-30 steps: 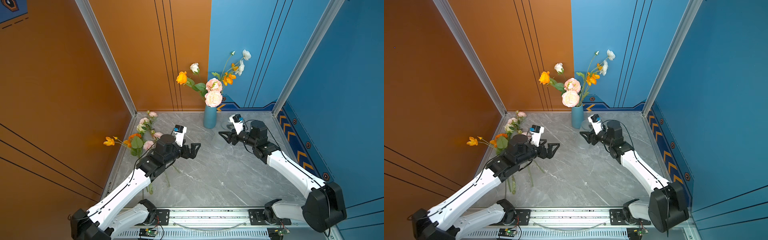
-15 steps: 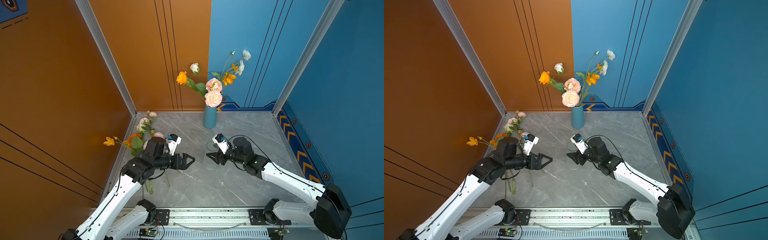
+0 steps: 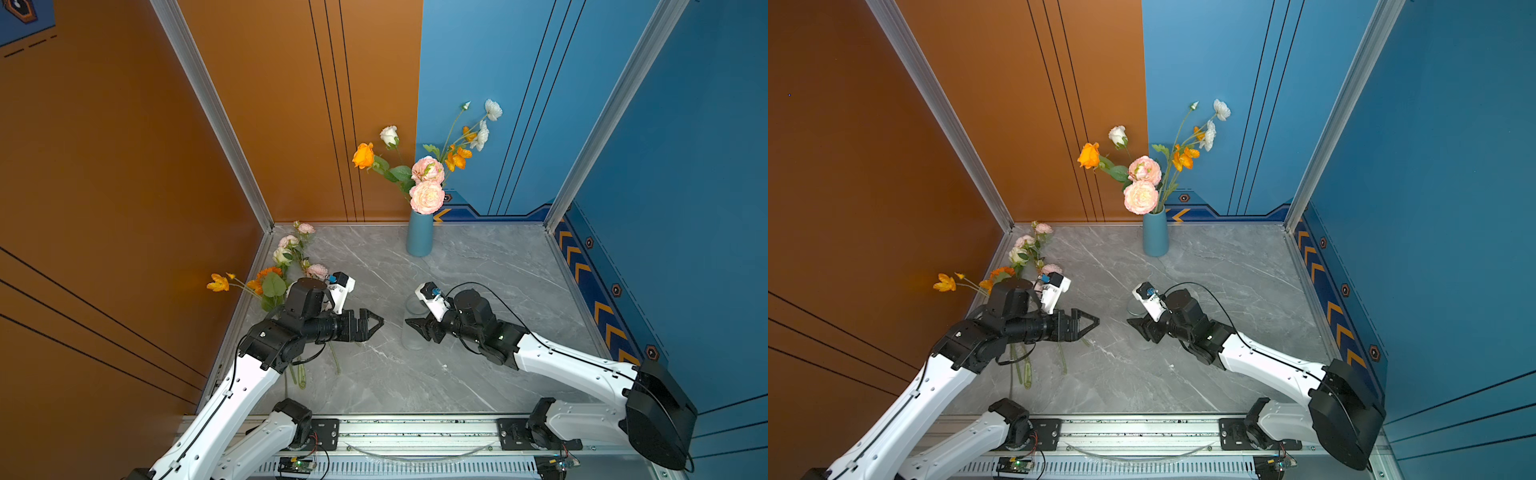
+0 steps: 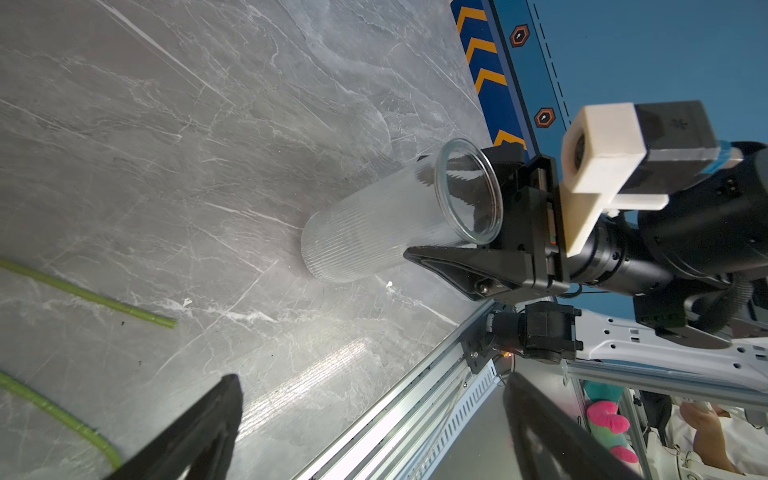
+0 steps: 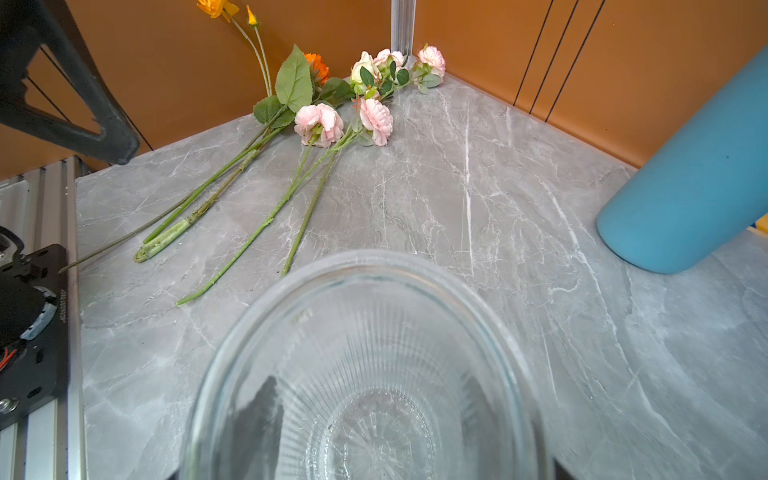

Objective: Arrange the flowers into the vase
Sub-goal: 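Carry the glass jar toward the robot and set it down with the right gripper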

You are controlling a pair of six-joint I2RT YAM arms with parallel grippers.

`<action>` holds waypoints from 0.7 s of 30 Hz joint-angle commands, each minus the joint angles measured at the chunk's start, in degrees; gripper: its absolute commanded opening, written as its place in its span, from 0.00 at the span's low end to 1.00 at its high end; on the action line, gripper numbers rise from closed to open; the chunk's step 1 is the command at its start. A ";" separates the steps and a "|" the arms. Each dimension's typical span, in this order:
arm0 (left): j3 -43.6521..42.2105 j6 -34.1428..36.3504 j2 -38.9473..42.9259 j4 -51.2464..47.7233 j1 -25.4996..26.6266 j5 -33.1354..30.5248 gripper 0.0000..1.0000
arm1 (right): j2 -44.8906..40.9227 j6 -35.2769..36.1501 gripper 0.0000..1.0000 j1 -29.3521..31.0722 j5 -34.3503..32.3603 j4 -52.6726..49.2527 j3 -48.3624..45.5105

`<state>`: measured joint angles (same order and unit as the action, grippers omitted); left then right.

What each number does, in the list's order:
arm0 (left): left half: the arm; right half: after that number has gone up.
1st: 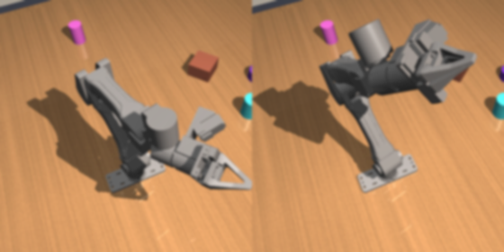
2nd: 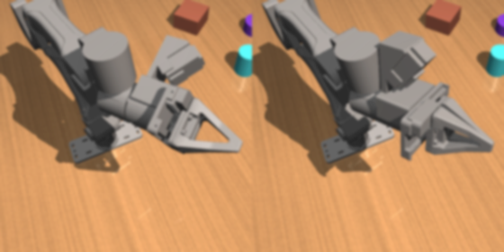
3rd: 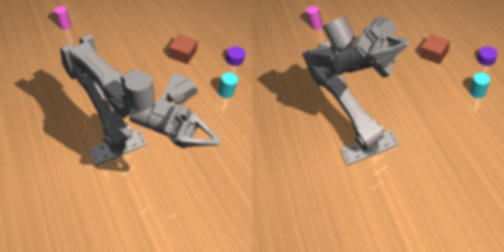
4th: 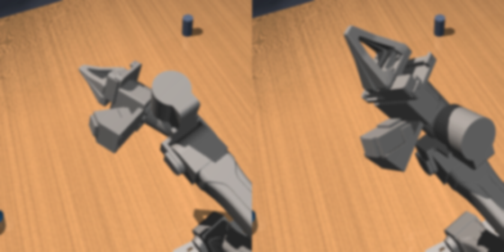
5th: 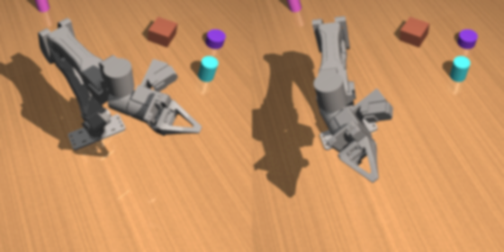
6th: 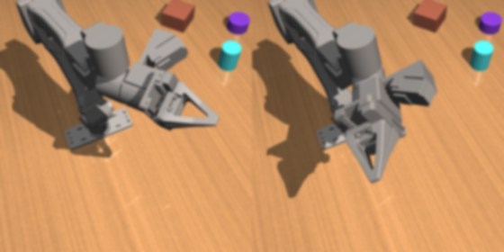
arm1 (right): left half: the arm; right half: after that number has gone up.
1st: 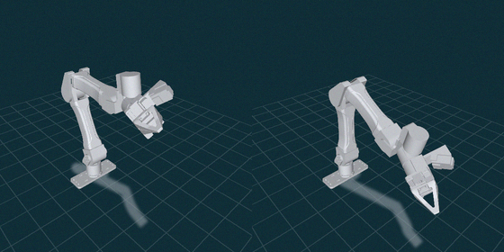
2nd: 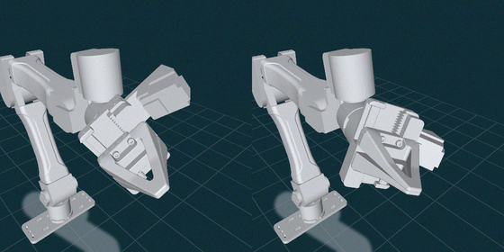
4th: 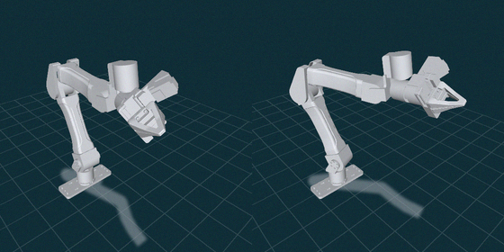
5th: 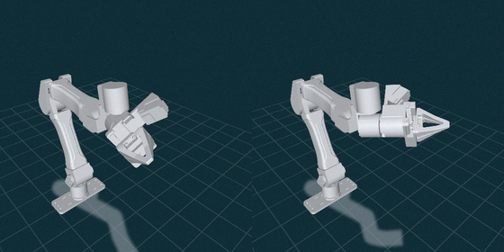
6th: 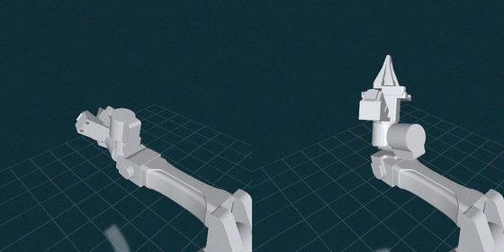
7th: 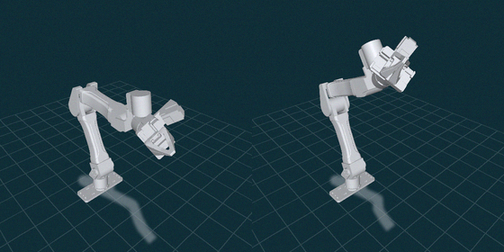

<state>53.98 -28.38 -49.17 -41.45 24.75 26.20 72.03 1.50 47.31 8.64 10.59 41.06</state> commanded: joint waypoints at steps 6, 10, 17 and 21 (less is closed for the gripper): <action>0.34 0.17 -1.53 -0.83 -0.59 -1.65 0.97 | 0.81 0.36 0.70 0.66 -2.05 5.96 0.00; 0.52 0.35 -2.09 -0.82 -0.60 -1.54 0.97 | 0.40 0.70 0.76 0.75 -2.51 7.03 -1.30; 0.65 0.56 -2.34 -0.77 -0.67 -1.93 0.97 | -0.07 1.21 0.88 0.96 -3.08 6.37 -1.95; 0.69 0.52 -2.59 -0.78 -0.59 -5.82 0.95 | -1.77 1.49 0.96 1.03 -4.26 4.13 -2.36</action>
<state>54.00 -28.36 -51.46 -41.60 24.73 24.14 72.73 2.24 48.01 6.31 15.53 39.44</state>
